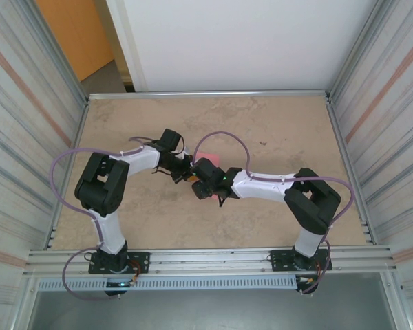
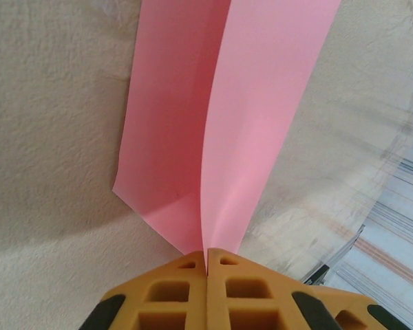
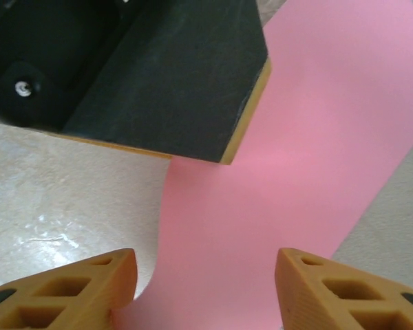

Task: Fold a paper plane with a square sheet of paper (pick it up from the middle)
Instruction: Third fold the triangle at the center of the table.

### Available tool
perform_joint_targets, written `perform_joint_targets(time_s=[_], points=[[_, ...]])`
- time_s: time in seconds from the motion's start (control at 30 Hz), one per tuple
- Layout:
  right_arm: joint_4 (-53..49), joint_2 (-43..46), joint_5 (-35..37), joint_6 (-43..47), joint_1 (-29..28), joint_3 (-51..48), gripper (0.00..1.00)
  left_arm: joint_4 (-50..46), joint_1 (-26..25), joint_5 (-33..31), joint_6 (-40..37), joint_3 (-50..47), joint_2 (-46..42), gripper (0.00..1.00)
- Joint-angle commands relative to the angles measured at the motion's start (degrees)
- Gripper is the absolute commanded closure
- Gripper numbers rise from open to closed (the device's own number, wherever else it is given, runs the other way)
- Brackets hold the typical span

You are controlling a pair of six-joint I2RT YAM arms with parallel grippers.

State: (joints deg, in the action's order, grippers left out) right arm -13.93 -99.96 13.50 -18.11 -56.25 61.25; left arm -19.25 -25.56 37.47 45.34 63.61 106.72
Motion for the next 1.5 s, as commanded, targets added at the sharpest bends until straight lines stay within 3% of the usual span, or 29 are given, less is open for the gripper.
perform_joint_targets(time_s=[0.0,0.5,0.6,0.7,0.83,1.07,1.47], points=[[-0.7,2.8,3.5,1.3,-0.3,-0.4,0.5,-0.7,0.0,0.6,0.6,0.5,0.6,1.0],[-0.6,1.1,-4.6,1.7,0.2,-0.9,0.75,-0.6,0.2,0.6,1.2,0.3,-0.2,0.97],[-1.2,0.8,-4.6,2.2,0.3,-0.6,0.84,-0.2,0.4,0.8,1.9,-0.2,-0.8,0.95],[-1.5,1.0,-5.2,2.4,0.6,-0.7,0.92,-0.2,1.1,0.7,2.1,-0.5,-1.9,0.9],[-0.8,2.2,-8.6,2.6,1.4,-1.6,0.99,-0.5,3.7,-0.3,1.6,-1.4,-4.1,0.76],[3.7,5.2,-22.0,0.2,4.6,-5.6,1.0,3.2,6.2,1.2,-0.1,-1.2,-5.8,0.68],[8.2,5.5,-35.3,-3.8,7.3,-8.8,1.0,0.4,1.3,1.6,-3.9,8.3,5.2,0.73]])
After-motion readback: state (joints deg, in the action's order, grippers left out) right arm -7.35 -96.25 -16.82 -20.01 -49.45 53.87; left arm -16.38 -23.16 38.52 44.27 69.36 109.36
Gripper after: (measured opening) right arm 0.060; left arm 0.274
